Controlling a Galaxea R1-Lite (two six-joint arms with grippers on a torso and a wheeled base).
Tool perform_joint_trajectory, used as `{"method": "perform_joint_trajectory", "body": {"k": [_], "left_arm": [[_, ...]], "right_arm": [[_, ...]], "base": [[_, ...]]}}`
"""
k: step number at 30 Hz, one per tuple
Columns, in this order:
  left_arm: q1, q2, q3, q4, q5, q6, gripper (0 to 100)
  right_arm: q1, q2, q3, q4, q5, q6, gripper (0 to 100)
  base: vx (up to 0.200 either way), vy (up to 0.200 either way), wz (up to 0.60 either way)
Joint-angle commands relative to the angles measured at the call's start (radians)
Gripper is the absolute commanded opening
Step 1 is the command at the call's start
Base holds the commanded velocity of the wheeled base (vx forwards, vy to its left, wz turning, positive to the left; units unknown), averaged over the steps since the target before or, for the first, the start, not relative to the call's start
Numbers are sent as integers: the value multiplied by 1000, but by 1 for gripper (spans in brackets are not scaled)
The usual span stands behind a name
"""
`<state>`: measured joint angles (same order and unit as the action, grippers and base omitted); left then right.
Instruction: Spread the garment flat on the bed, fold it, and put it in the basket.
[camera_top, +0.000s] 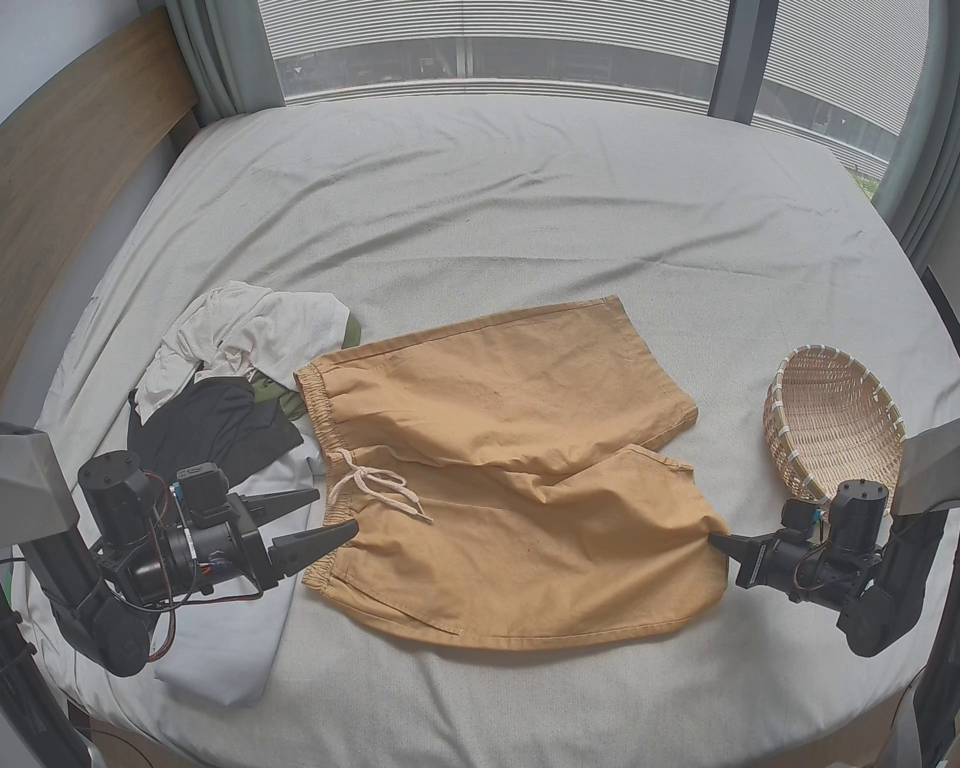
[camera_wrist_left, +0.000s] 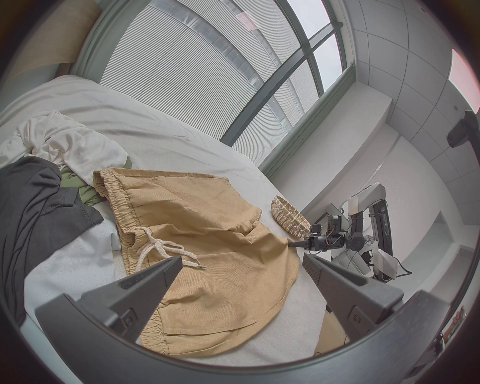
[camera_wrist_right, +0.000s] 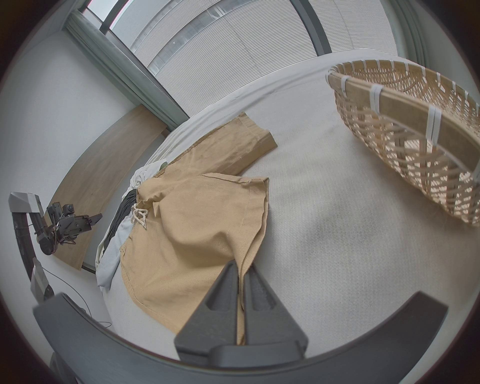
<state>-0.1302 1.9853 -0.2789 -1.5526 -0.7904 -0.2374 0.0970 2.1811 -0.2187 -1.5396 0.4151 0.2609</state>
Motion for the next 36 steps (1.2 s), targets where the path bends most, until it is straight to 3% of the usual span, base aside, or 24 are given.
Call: {"method": "perform_joint_trajectory", "body": {"k": [1, 5, 6, 16, 27, 36], "left_arm": [[0, 1, 0, -3, 0, 0, 100], [0, 1, 0, -3, 0, 1, 100], [0, 1, 0, -4, 0, 1, 100], [0, 1, -3, -4, 0, 1, 100], [3, 1, -6, -4, 0, 0, 100], [4, 3, -2, -4, 0, 1, 100]], "right_arm": [[1, 32, 9, -1, 1, 0, 0], [1, 40, 7, -1, 1, 1, 0], [1, 40, 7, -1, 1, 1, 100], [1, 0, -28, -1, -6, 14, 100], [0, 0, -182, 10, -7, 34, 100], [1, 13, -346, 118, -7, 35, 100]], "base": [[0, 0, 0], [0, 0, 0], [0, 0, 0], [0, 0, 0], [0, 0, 0], [0, 0, 0]]}}
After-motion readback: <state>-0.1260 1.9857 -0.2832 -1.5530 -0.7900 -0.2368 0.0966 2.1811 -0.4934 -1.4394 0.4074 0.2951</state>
